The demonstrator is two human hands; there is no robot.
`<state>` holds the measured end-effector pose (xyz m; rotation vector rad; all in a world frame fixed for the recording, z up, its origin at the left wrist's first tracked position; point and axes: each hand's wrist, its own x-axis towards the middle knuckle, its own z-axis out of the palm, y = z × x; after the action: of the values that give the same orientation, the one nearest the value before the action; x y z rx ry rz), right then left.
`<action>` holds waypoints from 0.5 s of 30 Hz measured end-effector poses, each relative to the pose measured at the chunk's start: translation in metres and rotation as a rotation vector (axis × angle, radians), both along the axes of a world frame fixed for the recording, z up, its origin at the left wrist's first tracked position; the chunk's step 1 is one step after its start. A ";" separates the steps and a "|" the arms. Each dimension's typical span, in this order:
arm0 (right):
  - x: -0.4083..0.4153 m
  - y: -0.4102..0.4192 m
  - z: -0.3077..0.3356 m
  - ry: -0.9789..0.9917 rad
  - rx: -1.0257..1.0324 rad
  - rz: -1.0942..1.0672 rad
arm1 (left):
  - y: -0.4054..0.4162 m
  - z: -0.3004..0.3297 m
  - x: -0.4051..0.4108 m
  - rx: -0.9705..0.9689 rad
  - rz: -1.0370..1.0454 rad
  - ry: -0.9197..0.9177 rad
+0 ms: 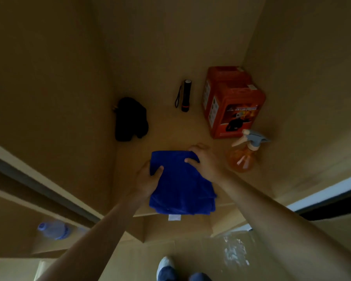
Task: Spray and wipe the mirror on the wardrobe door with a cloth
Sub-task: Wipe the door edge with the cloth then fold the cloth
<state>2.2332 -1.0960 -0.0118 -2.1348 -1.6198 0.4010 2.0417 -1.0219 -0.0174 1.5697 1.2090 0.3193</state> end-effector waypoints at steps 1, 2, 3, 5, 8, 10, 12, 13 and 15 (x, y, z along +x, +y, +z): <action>-0.001 -0.001 -0.008 -0.052 0.027 -0.014 | 0.000 -0.004 0.000 0.067 -0.019 0.072; -0.002 -0.002 -0.013 -0.105 0.062 -0.020 | 0.000 -0.007 -0.003 0.110 -0.033 0.132; -0.004 -0.005 -0.017 -0.133 0.097 -0.018 | -0.001 -0.013 -0.006 0.141 -0.053 0.158; -0.011 -0.016 -0.013 -0.059 0.104 0.008 | -0.004 -0.018 -0.014 0.121 -0.074 0.174; -0.028 -0.041 -0.011 0.063 -0.137 0.169 | -0.010 -0.026 -0.021 0.070 0.000 0.194; -0.036 -0.054 -0.018 -0.008 -0.246 0.261 | -0.012 -0.026 -0.022 -0.027 0.069 0.188; -0.037 -0.064 -0.028 -0.018 -0.219 0.274 | -0.015 -0.021 -0.022 -0.119 0.117 0.153; -0.036 -0.067 -0.033 0.003 -0.182 0.261 | -0.016 -0.018 -0.022 -0.116 0.120 0.129; -0.032 -0.074 -0.040 0.110 -0.106 0.190 | -0.019 -0.011 -0.023 0.003 0.087 0.189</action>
<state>2.2015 -1.1703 -0.0520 -2.0002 -1.7784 0.6655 2.0191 -1.0413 -0.0284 1.5798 1.4259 0.2334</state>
